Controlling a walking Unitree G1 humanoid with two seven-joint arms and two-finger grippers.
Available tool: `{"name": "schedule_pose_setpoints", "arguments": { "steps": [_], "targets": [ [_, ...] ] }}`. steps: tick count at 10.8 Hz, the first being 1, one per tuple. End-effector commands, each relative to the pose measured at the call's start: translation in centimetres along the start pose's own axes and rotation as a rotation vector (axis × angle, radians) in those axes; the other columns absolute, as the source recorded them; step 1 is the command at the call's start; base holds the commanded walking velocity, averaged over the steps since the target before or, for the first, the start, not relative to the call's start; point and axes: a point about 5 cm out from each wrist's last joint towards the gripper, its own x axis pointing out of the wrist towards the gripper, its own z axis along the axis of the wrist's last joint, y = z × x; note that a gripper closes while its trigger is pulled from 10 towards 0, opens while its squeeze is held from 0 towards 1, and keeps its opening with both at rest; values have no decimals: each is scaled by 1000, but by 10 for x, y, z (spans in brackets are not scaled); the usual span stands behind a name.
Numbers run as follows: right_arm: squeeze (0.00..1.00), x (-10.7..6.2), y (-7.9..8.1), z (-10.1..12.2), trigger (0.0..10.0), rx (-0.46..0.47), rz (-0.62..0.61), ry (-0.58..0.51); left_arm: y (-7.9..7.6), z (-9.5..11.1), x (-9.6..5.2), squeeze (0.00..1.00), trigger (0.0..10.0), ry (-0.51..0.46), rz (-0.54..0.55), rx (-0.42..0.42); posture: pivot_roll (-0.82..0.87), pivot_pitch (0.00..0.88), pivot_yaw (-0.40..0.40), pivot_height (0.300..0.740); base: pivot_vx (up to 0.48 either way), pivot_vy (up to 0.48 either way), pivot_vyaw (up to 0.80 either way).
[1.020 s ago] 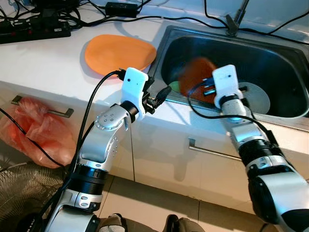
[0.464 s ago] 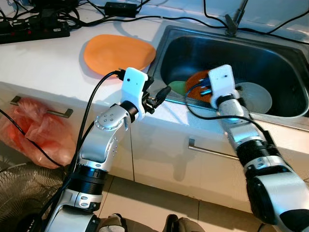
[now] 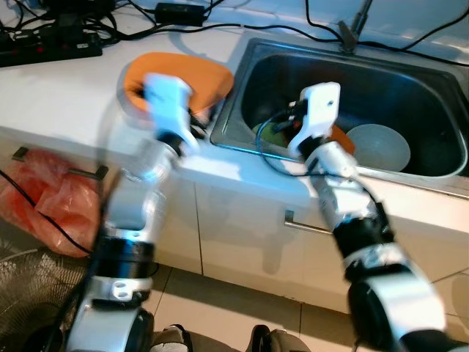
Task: Kitchen organization
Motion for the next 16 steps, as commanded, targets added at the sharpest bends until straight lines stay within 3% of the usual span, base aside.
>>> {"name": "schedule_pose_setpoints", "arguments": {
  "steps": [1,3,4,5,6,7,9,11,16],
  "targets": [
    [0,-5,-1,-4,10000,54,0,3,8,7,-4,0,10000,-26,45,5,102,142,-51,740,0,0,0],
    [0,-10,3,-16,10000,98,-7,35,32,10,-16,0,10000,-25,149,19,115,139,-49,740,0,0,0],
    [0,-12,7,-18,10000,116,7,43,46,9,-25,1000,10000,-18,208,5,119,136,-48,740,0,0,0],
    [0,-13,9,-20,10000,122,11,53,57,8,-31,1000,10000,-4,256,-21,125,135,-49,740,0,0,0],
    [0,-13,10,-21,10000,127,16,62,61,7,-37,651,10000,30,285,-84,130,129,-51,740,0,0,0],
    [0,-13,11,-21,10000,127,19,65,61,6,-39,0,10000,58,292,-144,132,129,-51,740,0,0,0],
    [0,-13,13,-21,10000,126,27,71,64,-3,-40,0,10000,158,313,-355,136,123,-49,740,0,0,0],
    [0,-13,14,-21,10000,124,27,73,66,-6,-37,0,10000,215,295,-443,132,122,-43,740,0,0,0],
    [0,-15,5,-14,10000,93,2,76,67,-1,-19,0,10000,298,271,-549,112,134,-33,740,0,0,0]
  ]
}}
